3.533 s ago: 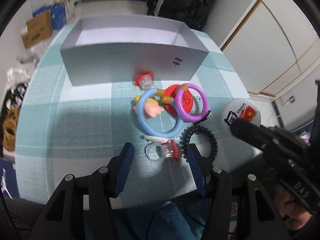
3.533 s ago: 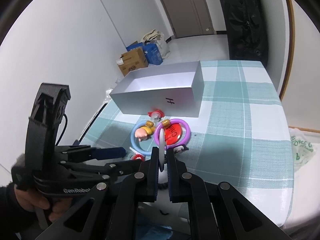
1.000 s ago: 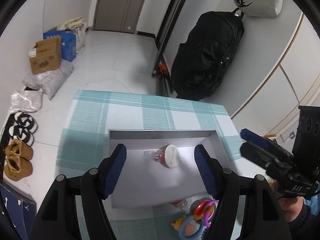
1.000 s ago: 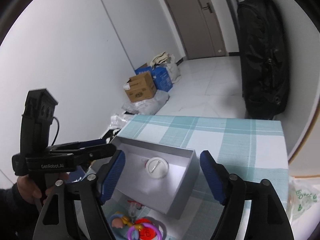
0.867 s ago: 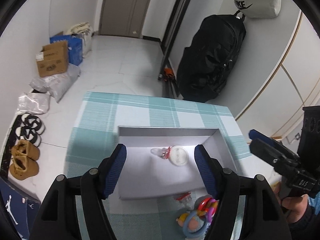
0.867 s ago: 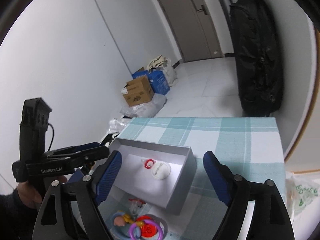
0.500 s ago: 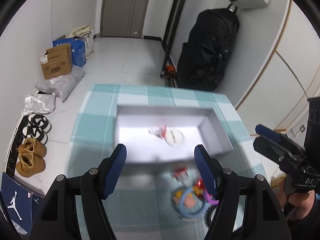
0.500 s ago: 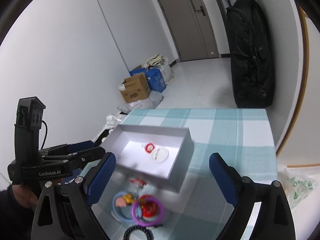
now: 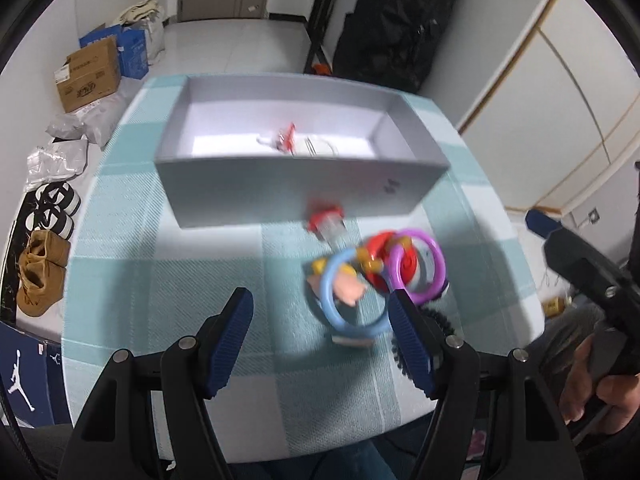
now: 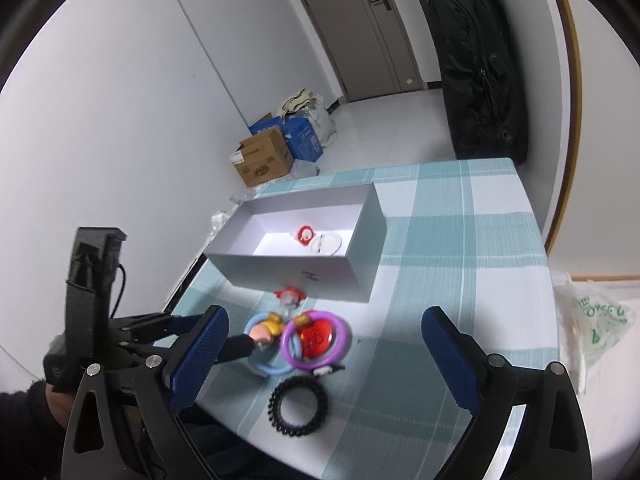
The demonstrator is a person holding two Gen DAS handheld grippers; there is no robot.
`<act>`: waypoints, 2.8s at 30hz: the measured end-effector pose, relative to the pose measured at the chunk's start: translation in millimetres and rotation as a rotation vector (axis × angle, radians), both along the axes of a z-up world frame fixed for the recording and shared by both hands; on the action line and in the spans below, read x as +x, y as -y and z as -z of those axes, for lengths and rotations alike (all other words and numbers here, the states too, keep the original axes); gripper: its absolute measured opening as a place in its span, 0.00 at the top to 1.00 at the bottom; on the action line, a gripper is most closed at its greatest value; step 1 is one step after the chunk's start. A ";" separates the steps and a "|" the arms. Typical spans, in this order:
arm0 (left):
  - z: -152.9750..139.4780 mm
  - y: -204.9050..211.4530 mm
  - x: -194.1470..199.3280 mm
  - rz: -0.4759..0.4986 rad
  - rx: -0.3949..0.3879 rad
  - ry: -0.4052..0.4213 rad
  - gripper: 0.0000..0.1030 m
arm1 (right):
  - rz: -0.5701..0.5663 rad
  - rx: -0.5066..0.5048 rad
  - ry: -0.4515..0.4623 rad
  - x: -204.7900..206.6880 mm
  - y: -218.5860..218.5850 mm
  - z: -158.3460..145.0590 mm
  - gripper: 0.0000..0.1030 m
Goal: Organize jewelry
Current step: 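Grasp the blue ring with orange beads with the left tool, then lift the blue ring with the left tool while the right tool grasps the black coil bracelet, then carry the blue ring and black bracelet over the box and open both tools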
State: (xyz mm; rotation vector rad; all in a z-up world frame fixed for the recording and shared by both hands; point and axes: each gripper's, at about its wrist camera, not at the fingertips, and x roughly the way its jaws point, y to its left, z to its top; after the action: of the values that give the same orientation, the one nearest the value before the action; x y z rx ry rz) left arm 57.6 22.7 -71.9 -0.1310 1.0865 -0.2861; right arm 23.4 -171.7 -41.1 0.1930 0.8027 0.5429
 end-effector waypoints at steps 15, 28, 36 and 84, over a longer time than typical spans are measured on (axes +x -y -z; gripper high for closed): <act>4.1 8.4 -3.9 0.037 0.005 -0.030 0.91 | 0.041 0.025 -0.068 -17.2 7.0 7.0 0.05; -7.3 6.2 -7.9 0.041 0.020 0.014 0.96 | 0.025 -0.039 -0.171 -26.0 -4.9 29.3 0.05; -25.1 -6.0 -9.2 0.023 -0.028 0.071 0.96 | -0.040 -0.140 -0.181 -35.9 -27.7 40.7 0.05; -57.2 -55.5 -12.2 -0.103 -0.174 0.189 0.96 | -0.142 -0.131 -0.137 -44.2 -56.5 39.2 0.61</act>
State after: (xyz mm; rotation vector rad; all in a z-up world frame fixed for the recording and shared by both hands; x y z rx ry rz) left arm 45.5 78.3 -14.7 -0.3090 0.8635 -0.2938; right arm -20.8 -115.2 -80.3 0.0531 0.9877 0.6134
